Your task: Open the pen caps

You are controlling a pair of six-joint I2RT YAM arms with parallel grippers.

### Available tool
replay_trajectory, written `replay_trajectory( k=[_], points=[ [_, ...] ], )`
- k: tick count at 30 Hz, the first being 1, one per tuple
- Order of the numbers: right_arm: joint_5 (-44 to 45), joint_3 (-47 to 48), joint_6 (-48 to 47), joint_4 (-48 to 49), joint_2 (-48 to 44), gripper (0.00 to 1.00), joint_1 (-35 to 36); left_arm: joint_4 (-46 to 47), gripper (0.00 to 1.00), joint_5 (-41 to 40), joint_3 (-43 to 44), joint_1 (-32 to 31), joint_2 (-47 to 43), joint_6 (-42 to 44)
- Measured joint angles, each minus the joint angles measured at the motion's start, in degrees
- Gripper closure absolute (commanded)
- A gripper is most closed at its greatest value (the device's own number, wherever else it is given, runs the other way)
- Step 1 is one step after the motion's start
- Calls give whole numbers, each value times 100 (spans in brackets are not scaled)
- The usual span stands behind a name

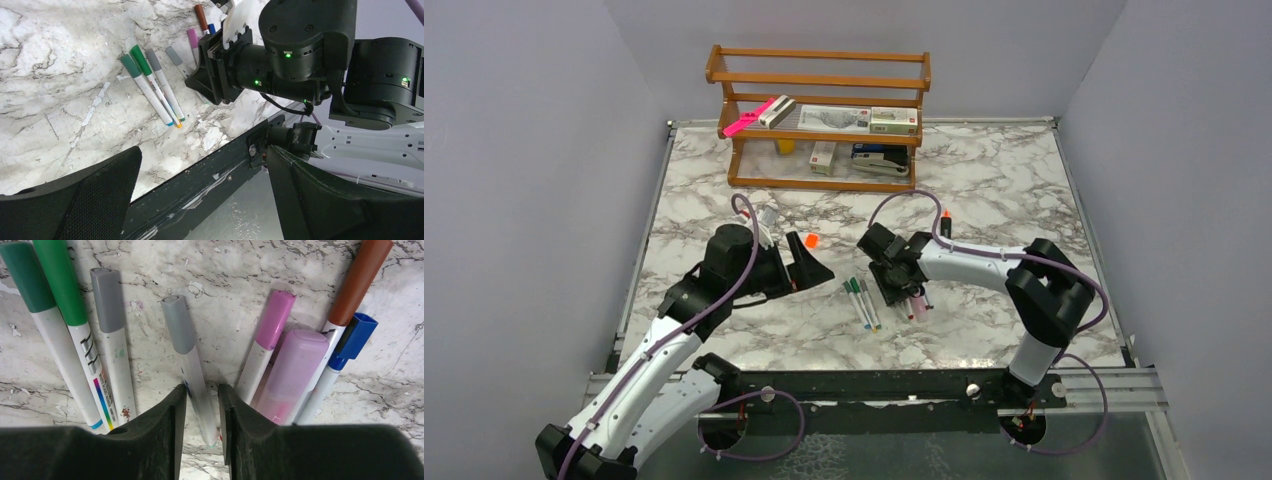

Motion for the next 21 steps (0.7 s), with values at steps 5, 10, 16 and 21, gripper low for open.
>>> replay_trajectory(
  k=[5, 10, 16, 21],
  points=[
    [-33, -46, -79, 79, -4, 84, 66, -4, 1, -74, -114, 0, -57, -122],
    [-116, -144, -107, 188, -96, 89, 111, 68, 1, -70, -151, 0, 79, -214],
    [-535, -177, -76, 197, -321, 91, 133, 407, 1, -13, -326, 0, 319, -411],
    [-1128, -155, 114, 308, -914, 92, 140, 798, 2, 26, -380, 0, 444, -682]
  ],
)
